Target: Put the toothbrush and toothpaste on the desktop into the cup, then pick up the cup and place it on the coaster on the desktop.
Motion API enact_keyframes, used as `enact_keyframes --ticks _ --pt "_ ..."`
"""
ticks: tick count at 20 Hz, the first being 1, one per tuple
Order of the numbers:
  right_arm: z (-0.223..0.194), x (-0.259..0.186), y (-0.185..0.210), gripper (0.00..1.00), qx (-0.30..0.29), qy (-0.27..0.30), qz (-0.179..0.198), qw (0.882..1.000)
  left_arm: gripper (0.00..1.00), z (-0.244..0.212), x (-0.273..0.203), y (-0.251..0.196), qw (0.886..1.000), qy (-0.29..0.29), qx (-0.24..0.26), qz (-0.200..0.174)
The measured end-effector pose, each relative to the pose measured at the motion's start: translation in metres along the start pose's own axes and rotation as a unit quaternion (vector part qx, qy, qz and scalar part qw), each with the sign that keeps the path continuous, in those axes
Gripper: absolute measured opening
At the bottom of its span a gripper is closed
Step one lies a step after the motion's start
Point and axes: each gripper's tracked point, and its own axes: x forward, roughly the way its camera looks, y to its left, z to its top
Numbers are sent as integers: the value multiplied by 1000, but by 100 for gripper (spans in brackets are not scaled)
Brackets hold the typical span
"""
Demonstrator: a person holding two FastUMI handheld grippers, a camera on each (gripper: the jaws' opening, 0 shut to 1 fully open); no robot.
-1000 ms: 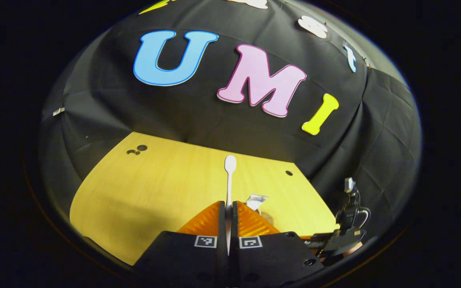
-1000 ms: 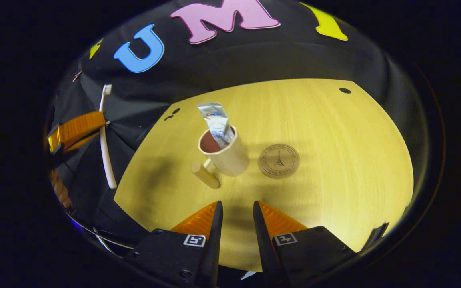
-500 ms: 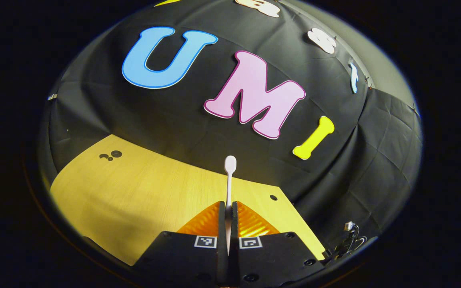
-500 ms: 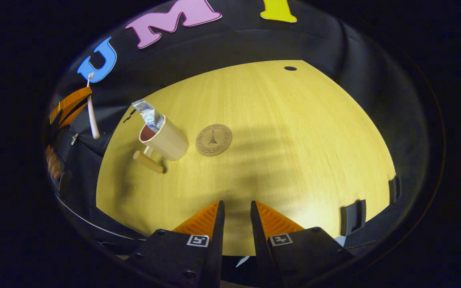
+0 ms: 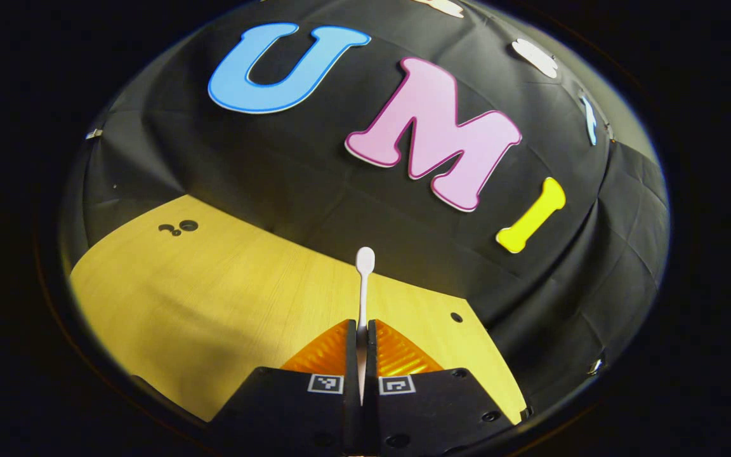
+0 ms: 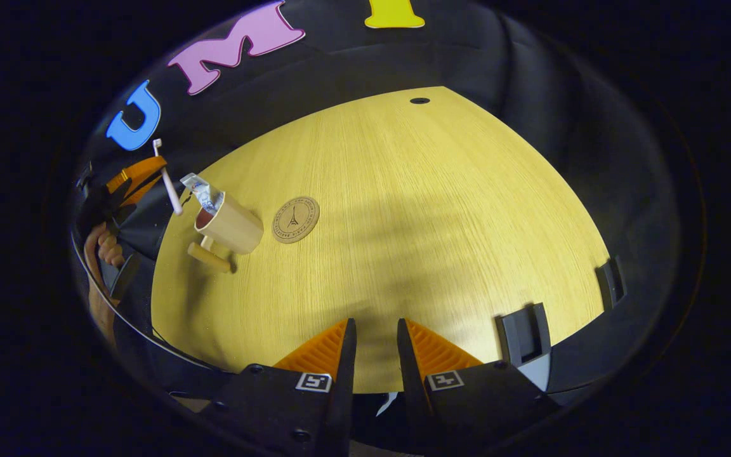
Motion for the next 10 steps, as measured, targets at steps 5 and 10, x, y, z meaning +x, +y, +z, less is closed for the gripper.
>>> enact_keyframes --ticks 5,10 --pt "-3 -5 -12 40 -19 8 11 1000 6 -23 20 14 999 6 13 33" --pt "7 -7 -22 39 -15 -2 33 999 6 -43 28 13 999 7 24 31"
